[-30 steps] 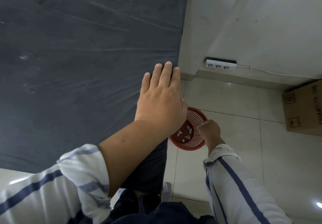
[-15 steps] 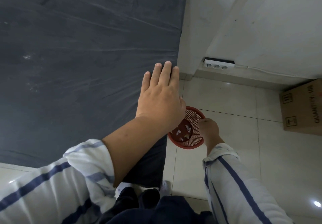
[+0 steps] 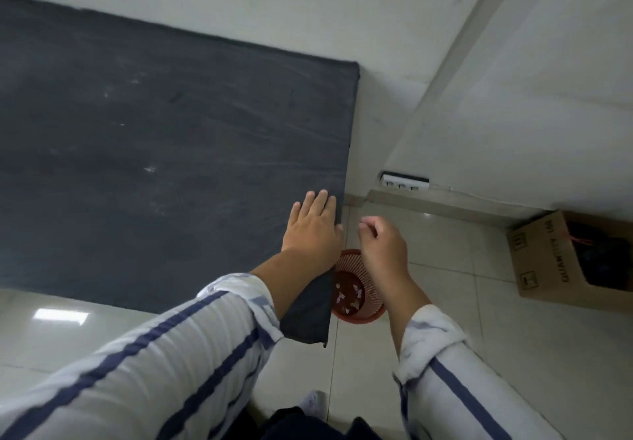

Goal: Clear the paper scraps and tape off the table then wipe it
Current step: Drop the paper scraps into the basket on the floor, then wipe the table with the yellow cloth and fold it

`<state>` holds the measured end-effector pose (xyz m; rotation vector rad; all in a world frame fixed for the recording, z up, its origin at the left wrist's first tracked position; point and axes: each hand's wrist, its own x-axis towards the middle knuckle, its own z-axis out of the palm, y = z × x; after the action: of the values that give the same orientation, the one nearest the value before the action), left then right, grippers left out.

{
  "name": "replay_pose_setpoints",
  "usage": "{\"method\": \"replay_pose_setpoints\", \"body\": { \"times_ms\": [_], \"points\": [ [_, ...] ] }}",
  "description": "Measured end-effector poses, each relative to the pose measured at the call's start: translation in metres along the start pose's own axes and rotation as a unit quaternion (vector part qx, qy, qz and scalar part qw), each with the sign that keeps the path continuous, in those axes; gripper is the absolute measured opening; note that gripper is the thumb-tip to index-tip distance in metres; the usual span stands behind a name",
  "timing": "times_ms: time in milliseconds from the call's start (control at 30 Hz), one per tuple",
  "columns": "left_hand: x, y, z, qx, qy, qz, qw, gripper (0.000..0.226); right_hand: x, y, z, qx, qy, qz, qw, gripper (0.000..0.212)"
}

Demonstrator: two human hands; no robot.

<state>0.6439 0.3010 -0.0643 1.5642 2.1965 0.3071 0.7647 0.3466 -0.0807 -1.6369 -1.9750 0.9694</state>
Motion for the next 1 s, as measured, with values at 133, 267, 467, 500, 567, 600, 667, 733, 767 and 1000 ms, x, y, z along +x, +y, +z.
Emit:
{"method": "replay_pose_setpoints", "body": {
  "times_ms": [133, 267, 467, 500, 567, 600, 667, 733, 767, 1000],
  "points": [
    [-0.018, -0.027, -0.021, -0.027, -0.024, -0.027, 0.999, 0.058, -0.011, -0.047, 0.005, -0.045, -0.006, -0.067, 0.997, 0.022],
    [-0.034, -0.066, -0.055, -0.039, -0.017, -0.033, 0.999, 0.057, -0.021, -0.096, 0.033, -0.079, -0.036, -0.110, 0.990, 0.023],
    [-0.061, -0.165, -0.128, -0.049, 0.028, -0.041, 0.998, 0.054, -0.039, -0.195, 0.113, -0.082, -0.059, -0.140, 0.985, 0.026],
    [-0.066, -0.181, -0.140, -0.049, 0.032, -0.044, 0.997, 0.054, -0.042, -0.209, 0.125, -0.084, -0.061, -0.142, 0.984, 0.026],
    [-0.081, -0.232, -0.174, -0.046, 0.049, -0.054, 0.996, 0.053, -0.054, -0.256, 0.165, -0.076, -0.065, -0.155, 0.983, 0.025],
    [-0.088, -0.256, -0.190, -0.039, 0.056, -0.056, 0.996, 0.053, -0.060, -0.279, 0.184, -0.068, -0.069, -0.160, 0.982, 0.025],
    [-0.102, -0.304, -0.223, -0.024, 0.072, -0.057, 0.996, 0.052, -0.072, -0.326, 0.222, -0.056, -0.080, -0.173, 0.980, 0.025],
    [-0.113, -0.348, -0.256, -0.013, 0.092, -0.062, 0.994, 0.051, -0.081, -0.369, 0.258, -0.043, -0.092, -0.190, 0.976, 0.026],
    [-0.118, -0.368, -0.271, -0.013, 0.102, -0.070, 0.992, 0.051, -0.084, -0.390, 0.274, -0.036, -0.099, -0.199, 0.974, 0.026],
    [-0.129, -0.475, -0.335, -0.043, 0.135, -0.133, 0.981, 0.046, -0.085, -0.492, 0.362, -0.041, -0.137, -0.242, 0.960, 0.026]
  ]
}}
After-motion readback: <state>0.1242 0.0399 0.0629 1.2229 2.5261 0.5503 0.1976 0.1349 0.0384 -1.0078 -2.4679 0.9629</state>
